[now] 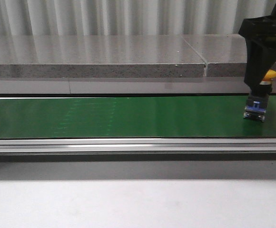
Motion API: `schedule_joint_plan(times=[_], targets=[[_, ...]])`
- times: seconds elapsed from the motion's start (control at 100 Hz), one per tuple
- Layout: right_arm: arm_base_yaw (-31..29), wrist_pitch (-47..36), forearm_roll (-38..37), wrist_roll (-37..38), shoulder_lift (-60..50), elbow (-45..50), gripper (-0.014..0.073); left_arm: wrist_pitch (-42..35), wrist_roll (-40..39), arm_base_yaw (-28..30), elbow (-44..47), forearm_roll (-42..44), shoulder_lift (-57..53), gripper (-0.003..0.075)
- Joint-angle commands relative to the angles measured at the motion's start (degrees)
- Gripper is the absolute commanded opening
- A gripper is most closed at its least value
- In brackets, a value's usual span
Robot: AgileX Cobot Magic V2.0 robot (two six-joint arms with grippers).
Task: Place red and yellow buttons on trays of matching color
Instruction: 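Lower the right gripper onto the yellow button at the belt end and grasp, then carry the yellow button into the yellow tray and open the right gripper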
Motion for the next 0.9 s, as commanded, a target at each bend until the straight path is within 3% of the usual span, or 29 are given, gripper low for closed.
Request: schedule_joint_plan(times=[0.0, 0.24, 0.6, 0.89], targets=[[0.0, -3.0, -0.1, -0.7, -1.3, -2.1, 0.0520, -3.8, 0.1, -0.4, -1.5, -0.7, 0.1, -0.0020], [0.0, -4.6, -0.1, -0.1, -0.4, -2.1, 0.0286, -3.8, 0.1, -0.4, -1.5, -0.7, 0.1, -0.0020], [-1.0, -5.6, -0.2, 3.3, -4.5, -2.1, 0.0279, -3.8, 0.1, -0.4, -1.5, -0.7, 0.1, -0.0020], [-8.8, -3.2, -0.2, 8.6, -10.3, -2.0, 0.0279, -3.8, 0.1, -0.4, -1.5, -0.7, 0.1, -0.0020]])
